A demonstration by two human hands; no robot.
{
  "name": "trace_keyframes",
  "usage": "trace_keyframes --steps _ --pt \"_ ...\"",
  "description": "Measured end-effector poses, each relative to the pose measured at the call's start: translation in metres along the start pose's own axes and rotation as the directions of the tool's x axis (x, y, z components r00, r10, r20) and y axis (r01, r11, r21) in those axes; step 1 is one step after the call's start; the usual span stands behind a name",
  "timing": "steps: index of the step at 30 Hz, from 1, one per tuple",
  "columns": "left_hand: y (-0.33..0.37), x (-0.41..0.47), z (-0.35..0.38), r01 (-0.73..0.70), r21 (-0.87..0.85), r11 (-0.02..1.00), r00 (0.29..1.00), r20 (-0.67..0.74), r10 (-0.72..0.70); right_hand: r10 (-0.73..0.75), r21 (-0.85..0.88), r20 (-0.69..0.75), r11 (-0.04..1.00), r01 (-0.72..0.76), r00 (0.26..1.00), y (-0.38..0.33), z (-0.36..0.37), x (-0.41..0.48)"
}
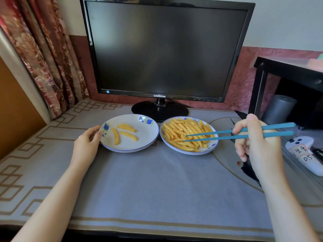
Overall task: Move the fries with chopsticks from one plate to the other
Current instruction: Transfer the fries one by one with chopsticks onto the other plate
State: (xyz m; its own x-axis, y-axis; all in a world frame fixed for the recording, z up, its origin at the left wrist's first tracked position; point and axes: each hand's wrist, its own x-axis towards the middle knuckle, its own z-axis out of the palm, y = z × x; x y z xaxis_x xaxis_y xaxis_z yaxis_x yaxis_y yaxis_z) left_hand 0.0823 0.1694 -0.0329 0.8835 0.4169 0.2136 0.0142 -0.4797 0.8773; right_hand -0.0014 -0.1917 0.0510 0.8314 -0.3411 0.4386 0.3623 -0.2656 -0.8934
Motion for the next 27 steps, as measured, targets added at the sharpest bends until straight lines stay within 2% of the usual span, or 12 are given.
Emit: trace_keyframes --steps 5,10,16,19,21,27 --pt "0.000 0.000 0.000 -0.006 0.001 1.000 1.000 -0.003 0.006 0.041 -0.008 -0.009 0.999 -0.041 0.999 0.005 -0.005 -0.001" --pt "0.000 0.000 0.000 0.001 0.004 1.000 1.000 -0.003 -0.001 0.050 0.036 -0.084 0.998 -0.047 0.995 0.009 -0.004 -0.005" --pt "0.002 -0.002 0.000 -0.006 0.013 1.000 1.000 -0.013 0.007 0.122 0.178 -0.193 0.980 -0.088 0.973 0.007 0.000 -0.006" --pt "0.000 -0.001 0.001 0.004 0.004 1.000 1.000 -0.008 -0.004 0.136 0.313 -0.224 0.948 -0.061 0.965 -0.003 0.016 -0.002" --pt "0.001 -0.001 0.001 0.003 0.009 1.000 1.000 -0.007 -0.002 0.146 0.368 -0.188 0.927 -0.068 0.971 -0.008 0.037 -0.001" --pt "0.003 -0.001 0.001 -0.004 0.019 1.000 1.000 -0.013 0.005 0.197 0.338 0.061 0.918 -0.206 0.979 -0.008 0.117 -0.006"
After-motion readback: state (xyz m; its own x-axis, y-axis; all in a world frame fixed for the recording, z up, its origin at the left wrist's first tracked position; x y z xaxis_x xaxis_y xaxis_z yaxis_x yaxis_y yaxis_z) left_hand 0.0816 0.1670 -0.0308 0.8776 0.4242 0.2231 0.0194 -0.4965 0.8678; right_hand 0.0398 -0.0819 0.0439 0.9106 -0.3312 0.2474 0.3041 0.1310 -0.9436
